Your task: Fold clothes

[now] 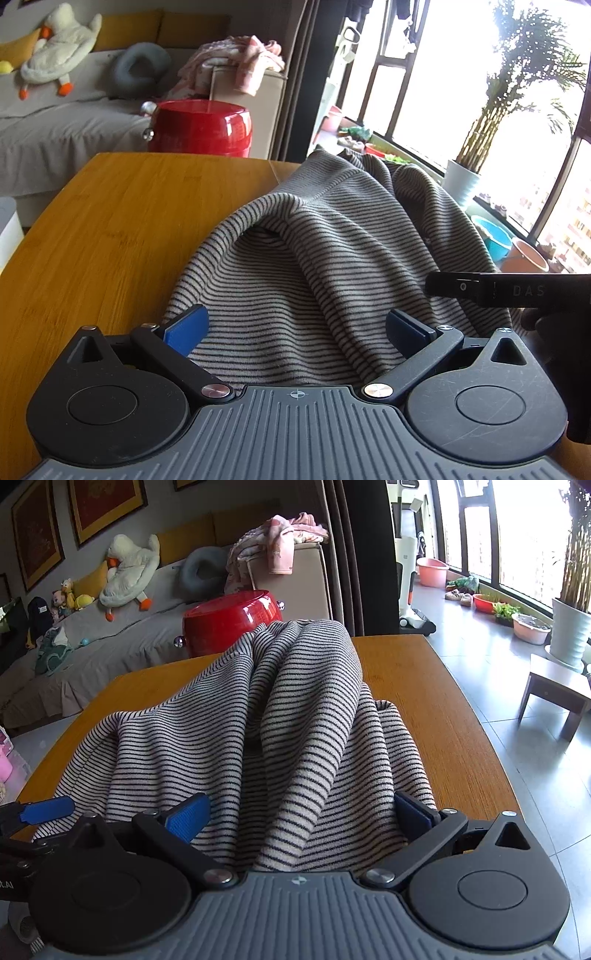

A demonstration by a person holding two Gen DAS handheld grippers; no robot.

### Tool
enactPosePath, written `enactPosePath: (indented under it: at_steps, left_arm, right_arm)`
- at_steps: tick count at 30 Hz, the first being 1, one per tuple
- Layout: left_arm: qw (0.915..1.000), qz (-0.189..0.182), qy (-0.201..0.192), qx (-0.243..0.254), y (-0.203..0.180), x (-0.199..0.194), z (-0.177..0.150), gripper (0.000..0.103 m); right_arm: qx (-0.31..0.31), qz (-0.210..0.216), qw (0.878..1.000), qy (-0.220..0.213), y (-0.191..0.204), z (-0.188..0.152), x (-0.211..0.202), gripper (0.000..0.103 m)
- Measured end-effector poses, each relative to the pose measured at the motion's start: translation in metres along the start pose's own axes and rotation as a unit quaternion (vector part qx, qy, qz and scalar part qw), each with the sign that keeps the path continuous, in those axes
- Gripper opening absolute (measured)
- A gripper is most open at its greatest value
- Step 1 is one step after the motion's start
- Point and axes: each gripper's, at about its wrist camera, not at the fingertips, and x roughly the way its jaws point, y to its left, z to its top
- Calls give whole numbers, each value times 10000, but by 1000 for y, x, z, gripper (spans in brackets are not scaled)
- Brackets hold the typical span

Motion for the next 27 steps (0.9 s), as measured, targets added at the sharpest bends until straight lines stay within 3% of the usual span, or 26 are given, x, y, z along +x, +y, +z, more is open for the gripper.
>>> enactPosePath:
  at_steps: [14,27]
  left_arm:
    - [9999,2,-13,-116,0,-55,-39,103]
    - [9999,8,152,37,-2,-56,-39,103]
  right_arm:
    - [-173,130,9998,9,21,-40,-42,103]
    - [-48,121,9999,102,21,-38,-43,103]
